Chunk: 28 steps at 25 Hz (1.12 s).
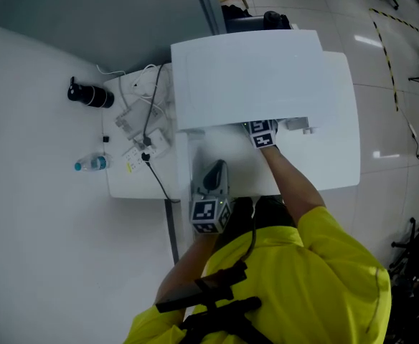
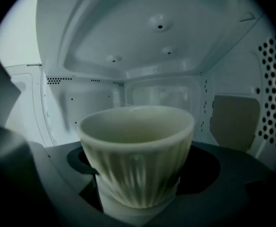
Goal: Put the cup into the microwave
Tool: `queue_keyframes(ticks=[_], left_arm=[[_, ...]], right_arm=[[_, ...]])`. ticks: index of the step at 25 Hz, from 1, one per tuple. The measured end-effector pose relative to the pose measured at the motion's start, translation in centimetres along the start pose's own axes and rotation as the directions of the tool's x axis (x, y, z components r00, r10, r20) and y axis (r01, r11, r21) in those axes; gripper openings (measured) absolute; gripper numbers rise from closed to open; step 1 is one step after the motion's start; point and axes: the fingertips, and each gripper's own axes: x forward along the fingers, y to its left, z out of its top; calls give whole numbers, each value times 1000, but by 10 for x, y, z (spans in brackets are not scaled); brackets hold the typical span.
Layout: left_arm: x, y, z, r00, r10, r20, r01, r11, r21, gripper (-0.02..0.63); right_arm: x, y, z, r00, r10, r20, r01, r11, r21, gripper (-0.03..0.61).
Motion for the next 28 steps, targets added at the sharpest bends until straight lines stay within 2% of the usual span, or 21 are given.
queue_keyframes(ticks=[3, 6, 8, 11, 12, 13, 15, 16, 18, 19, 24, 26, 28], left_arm=[[1, -3, -3, 1000, -8, -10, 8, 1000, 0, 15], [-1, -8, -4, 1000, -22, -10, 21, 1000, -4, 15], [-3, -10, -3, 1000, -27, -4, 28, 1000, 4, 15], [-7, -17, 2, 999, -52, 10, 52, 999, -2, 15], [-10, -21, 4, 998, -64, 16, 64, 998, -5, 15], [-13, -24, 6, 997, -76, 23, 76, 997, -7, 15], [-25, -30, 8, 995, -98, 33, 99, 995, -10, 15], [-33, -32, 9, 993, -110, 39, 111, 994, -10, 16], [-50, -37, 11, 989, -133, 58, 134, 991, -7, 15], [-58, -40, 13, 987, -144, 68, 145, 989, -8, 15], [-90, -64, 24, 966, -231, 118, 237, 971, -34, 15], [-98, -75, 29, 952, -269, 143, 278, 959, -45, 15], [-103, -84, 33, 939, -303, 165, 315, 948, -50, 15]], right_arm=[[-3, -2, 0, 1000, 6, 5, -6, 1000, 11, 497], [-20, 0, -16, 1000, 14, -20, -13, 999, 41, 518], [-49, 13, -27, 998, 61, -24, -59, 994, 94, 505], [-122, 41, -30, 988, 153, -10, -149, 972, 182, 463], [-152, 51, -27, 984, 179, -4, -174, 963, 204, 441], [-181, 60, -20, 980, 200, 9, -197, 955, 224, 348], [-238, 76, 5, 974, 222, 50, -227, 935, 273, 252], [-263, 80, 21, 972, 223, 75, -236, 926, 295, 171], [-302, 83, 52, 968, 218, 124, -245, 925, 291, 83], [-316, 79, 67, 968, 205, 146, -239, 930, 280, 7], [-364, 38, 124, 972, 26, 234, -88, 962, 257, 5], [-377, 39, 130, 970, -2, 243, -62, 965, 256, 5], [-386, 47, 119, 973, -20, 230, -52, 952, 302, 5]])
